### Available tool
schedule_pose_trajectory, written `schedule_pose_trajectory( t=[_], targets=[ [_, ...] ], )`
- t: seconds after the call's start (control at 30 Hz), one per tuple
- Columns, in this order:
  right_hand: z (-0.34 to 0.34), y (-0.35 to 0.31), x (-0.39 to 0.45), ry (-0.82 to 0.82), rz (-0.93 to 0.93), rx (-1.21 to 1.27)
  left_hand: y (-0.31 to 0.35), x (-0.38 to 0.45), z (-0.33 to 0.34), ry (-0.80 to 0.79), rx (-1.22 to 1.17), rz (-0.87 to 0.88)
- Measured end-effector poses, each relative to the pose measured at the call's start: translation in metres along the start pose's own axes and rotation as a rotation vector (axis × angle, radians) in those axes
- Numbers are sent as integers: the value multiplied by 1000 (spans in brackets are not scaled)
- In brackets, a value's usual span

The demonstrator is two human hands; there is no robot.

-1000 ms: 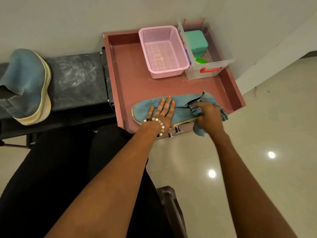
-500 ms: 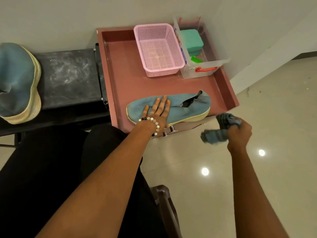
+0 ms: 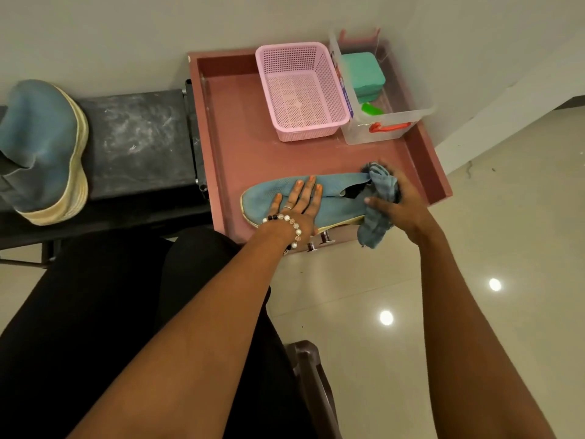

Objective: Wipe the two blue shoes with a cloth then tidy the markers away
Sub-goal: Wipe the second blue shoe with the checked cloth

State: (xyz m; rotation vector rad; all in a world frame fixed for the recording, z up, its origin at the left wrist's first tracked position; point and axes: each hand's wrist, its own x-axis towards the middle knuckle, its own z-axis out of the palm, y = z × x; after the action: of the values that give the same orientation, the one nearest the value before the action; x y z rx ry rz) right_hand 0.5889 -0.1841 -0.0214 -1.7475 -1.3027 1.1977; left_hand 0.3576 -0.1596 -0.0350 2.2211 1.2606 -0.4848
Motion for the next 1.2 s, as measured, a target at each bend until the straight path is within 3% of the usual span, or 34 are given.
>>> schedule_pose_trajectory(
  t=[0.1, 0.23, 0.3, 0.47, 0.6, 0.67, 0.77, 0.83, 1.0, 1.13, 1.2],
  targets=[
    [-7, 4, 4, 121, -48, -46, 1, -1, 0, -1, 5, 5],
    [-2, 2, 9, 304, -176, -355, 1, -2, 0, 3, 4, 5],
    [-1, 7, 7, 368, -198, -364, 0, -2, -1, 2, -11, 7],
    [-11, 14, 1, 375, -68, -15, 0, 0, 1, 8, -17, 7],
    [-12, 16, -11, 556, -80, 579, -1, 1, 1, 9, -15, 5],
    [-6, 15, -13, 459, -77, 680, 0, 0, 2, 7, -6, 11],
    [6, 9, -6, 82, -71, 280, 0, 2, 3, 8, 1, 10],
    [7, 8, 2, 1, -84, 140, -1, 2, 3, 2, -3, 8],
    [-7, 14, 7, 249, -120, -50, 0, 2, 3, 9, -8, 10],
    [-6, 19, 0, 350, -95, 252, -1, 1, 3, 12, -10, 12],
    [-5, 21, -6, 490, -51, 460, -2, 3, 3, 13, -9, 14]
  ],
)
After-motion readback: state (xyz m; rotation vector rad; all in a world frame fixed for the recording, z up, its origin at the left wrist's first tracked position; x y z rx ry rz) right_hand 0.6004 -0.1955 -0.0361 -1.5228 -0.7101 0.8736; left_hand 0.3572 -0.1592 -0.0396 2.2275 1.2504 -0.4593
